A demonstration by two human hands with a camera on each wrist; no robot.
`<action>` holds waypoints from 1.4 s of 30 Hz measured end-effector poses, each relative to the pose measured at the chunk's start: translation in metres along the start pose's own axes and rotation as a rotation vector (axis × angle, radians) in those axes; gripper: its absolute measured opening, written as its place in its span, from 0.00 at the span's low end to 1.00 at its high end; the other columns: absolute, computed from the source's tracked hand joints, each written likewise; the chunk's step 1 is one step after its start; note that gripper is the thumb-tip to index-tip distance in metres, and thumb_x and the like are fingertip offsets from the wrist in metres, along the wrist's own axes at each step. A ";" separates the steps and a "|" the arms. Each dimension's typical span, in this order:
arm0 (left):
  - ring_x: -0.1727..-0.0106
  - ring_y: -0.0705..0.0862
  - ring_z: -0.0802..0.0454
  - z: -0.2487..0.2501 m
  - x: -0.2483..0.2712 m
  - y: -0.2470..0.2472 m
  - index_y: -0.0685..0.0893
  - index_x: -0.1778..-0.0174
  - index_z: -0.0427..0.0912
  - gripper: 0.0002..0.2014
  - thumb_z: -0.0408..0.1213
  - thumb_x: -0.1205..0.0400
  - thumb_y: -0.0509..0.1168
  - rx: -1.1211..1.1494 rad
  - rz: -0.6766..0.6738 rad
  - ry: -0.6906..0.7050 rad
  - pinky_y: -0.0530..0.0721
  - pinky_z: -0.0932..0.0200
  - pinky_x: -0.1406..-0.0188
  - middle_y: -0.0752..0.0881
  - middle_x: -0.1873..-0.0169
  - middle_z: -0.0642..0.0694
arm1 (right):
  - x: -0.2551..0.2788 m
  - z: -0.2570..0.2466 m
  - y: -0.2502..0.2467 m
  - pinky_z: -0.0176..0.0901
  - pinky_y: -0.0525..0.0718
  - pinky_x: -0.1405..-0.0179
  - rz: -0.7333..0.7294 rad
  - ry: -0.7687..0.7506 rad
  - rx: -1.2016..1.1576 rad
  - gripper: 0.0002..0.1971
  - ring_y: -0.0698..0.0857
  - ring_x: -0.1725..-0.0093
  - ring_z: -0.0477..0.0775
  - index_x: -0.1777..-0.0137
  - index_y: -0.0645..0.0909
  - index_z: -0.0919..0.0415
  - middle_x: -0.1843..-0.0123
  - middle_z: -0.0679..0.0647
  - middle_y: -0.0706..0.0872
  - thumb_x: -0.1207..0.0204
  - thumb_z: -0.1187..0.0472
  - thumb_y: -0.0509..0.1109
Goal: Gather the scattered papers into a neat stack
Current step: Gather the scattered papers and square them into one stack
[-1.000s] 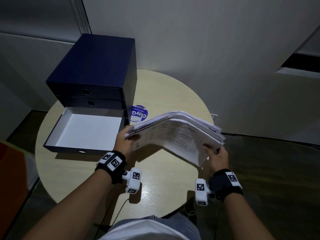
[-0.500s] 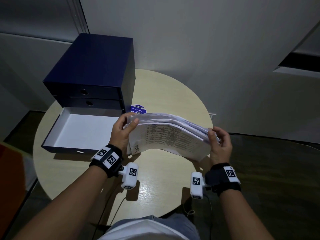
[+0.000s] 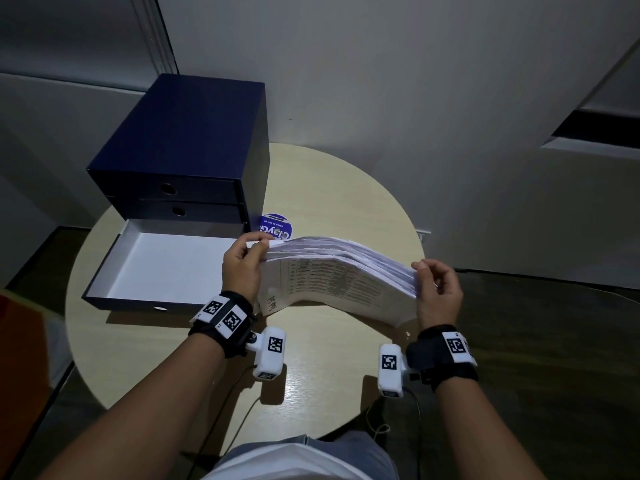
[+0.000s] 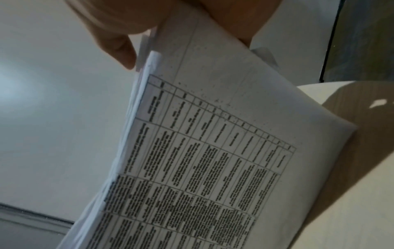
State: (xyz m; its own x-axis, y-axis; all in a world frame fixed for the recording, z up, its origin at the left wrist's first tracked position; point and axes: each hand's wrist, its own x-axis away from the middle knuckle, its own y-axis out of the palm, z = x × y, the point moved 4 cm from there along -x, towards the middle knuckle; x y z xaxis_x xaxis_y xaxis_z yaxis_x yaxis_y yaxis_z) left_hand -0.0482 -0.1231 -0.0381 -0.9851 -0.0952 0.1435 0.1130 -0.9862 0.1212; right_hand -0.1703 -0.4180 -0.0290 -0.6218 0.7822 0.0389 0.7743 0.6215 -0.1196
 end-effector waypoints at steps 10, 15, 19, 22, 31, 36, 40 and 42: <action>0.54 0.83 0.54 0.001 0.003 -0.005 0.83 0.41 0.50 0.11 0.48 0.12 0.58 -0.194 0.047 0.137 0.82 0.53 0.58 0.85 0.53 0.52 | -0.004 0.005 -0.007 0.63 0.84 0.38 0.004 -0.015 0.023 0.09 0.85 0.44 0.51 0.42 0.83 0.58 0.46 0.48 0.87 0.20 0.59 0.70; 0.36 0.83 0.54 -0.015 0.008 -0.015 0.69 0.25 0.55 0.40 0.68 0.31 0.71 -0.042 -0.321 0.214 0.87 0.56 0.45 0.78 0.31 0.45 | 0.001 0.043 -0.035 0.45 0.84 0.46 -0.468 0.078 -0.066 0.55 0.72 0.27 0.40 0.19 0.57 0.36 0.19 0.40 0.66 0.46 0.43 0.83; 0.26 0.76 0.49 -0.043 0.007 -0.031 0.61 0.20 0.55 0.50 0.38 0.35 0.81 -0.243 -0.426 0.181 0.79 0.48 0.30 0.75 0.26 0.46 | 0.015 0.073 -0.043 0.51 0.68 0.27 -0.709 0.120 0.180 0.73 0.55 0.19 0.41 0.17 0.45 0.34 0.15 0.36 0.51 0.58 0.49 0.91; 0.41 0.85 0.51 -0.037 0.006 -0.023 0.74 0.34 0.53 0.25 0.32 0.23 0.75 -0.474 -0.246 0.137 0.89 0.55 0.46 0.85 0.42 0.51 | 0.022 0.078 -0.034 0.49 0.69 0.26 -0.763 0.138 0.234 0.60 0.57 0.18 0.43 0.17 0.54 0.40 0.15 0.39 0.54 0.43 0.66 0.88; 0.46 0.88 0.49 0.017 -0.011 -0.004 0.84 0.39 0.46 0.17 0.30 0.23 0.73 -0.343 -0.148 0.138 0.85 0.52 0.47 0.90 0.47 0.48 | -0.001 0.052 -0.030 0.56 0.89 0.54 -0.484 0.311 -0.280 0.45 0.89 0.44 0.55 0.30 0.78 0.51 0.36 0.57 0.86 0.45 0.28 0.77; 0.51 0.92 0.46 0.025 -0.015 0.000 0.89 0.49 0.45 0.10 0.27 0.22 0.71 -0.266 -0.164 -0.043 0.87 0.49 0.48 0.93 0.55 0.47 | -0.002 0.068 -0.029 0.61 0.76 0.33 -0.606 0.347 -0.231 0.40 0.77 0.26 0.56 0.27 0.74 0.41 0.27 0.52 0.81 0.43 0.41 0.80; 0.46 0.90 0.45 0.027 -0.017 -0.004 0.89 0.45 0.47 0.13 0.30 0.23 0.71 -0.376 -0.183 -0.050 0.85 0.44 0.38 0.92 0.51 0.48 | 0.009 0.080 -0.025 0.48 0.86 0.45 -0.688 0.396 -0.252 0.43 0.77 0.24 0.56 0.20 0.66 0.41 0.22 0.54 0.77 0.35 0.66 0.75; 0.45 0.89 0.44 0.027 -0.016 -0.007 0.87 0.42 0.45 0.14 0.29 0.23 0.71 -0.410 -0.165 -0.055 0.84 0.45 0.37 0.91 0.50 0.46 | 0.013 0.082 -0.022 0.47 0.86 0.41 -0.680 0.411 -0.235 0.45 0.80 0.27 0.53 0.20 0.65 0.43 0.24 0.54 0.78 0.36 0.73 0.74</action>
State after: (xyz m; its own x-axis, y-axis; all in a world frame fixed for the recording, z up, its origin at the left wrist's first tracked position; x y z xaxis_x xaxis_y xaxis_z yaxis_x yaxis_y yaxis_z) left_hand -0.0298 -0.1115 -0.0150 -0.9759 0.0645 0.2086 -0.1172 -0.9608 -0.2513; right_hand -0.2052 -0.4253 -0.1069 -0.9058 0.1582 0.3931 0.2779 0.9221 0.2693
